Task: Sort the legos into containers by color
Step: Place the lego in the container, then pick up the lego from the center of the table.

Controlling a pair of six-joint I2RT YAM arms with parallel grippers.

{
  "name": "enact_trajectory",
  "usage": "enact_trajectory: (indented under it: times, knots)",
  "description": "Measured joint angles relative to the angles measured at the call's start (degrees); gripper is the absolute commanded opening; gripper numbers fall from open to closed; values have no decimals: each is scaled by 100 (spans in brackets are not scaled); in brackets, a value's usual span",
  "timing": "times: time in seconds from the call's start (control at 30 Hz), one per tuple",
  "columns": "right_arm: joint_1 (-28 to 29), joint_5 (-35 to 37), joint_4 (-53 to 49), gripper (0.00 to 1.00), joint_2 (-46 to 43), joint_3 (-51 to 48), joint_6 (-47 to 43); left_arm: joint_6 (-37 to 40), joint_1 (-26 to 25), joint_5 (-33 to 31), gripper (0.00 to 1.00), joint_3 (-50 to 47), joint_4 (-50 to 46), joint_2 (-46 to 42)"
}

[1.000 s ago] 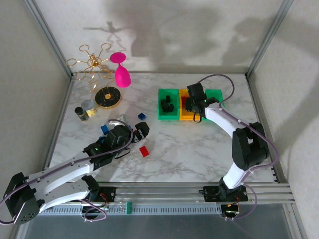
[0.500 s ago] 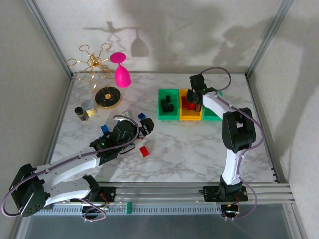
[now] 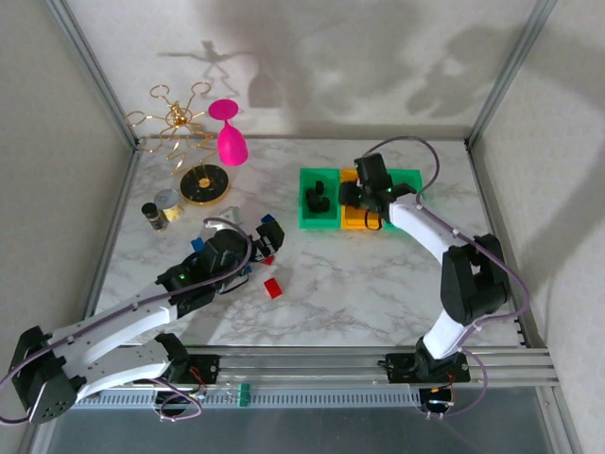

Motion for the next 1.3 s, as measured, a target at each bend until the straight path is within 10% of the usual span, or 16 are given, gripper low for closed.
enact_trajectory:
  times: [0.5,1.0,1.3]
  knots:
    - [2282,-717,584,75,223,-581,-800,-501,4,-597,100,-149,-1803,-1580]
    - [2754,-970,660,78,2258,883,-1593,-686,11,-791,100,-149,-2439,-1825]
    - [2789,-846,481,60,2706,1294,-1794,-704,11,-831,100,-149,-2461,-1836]
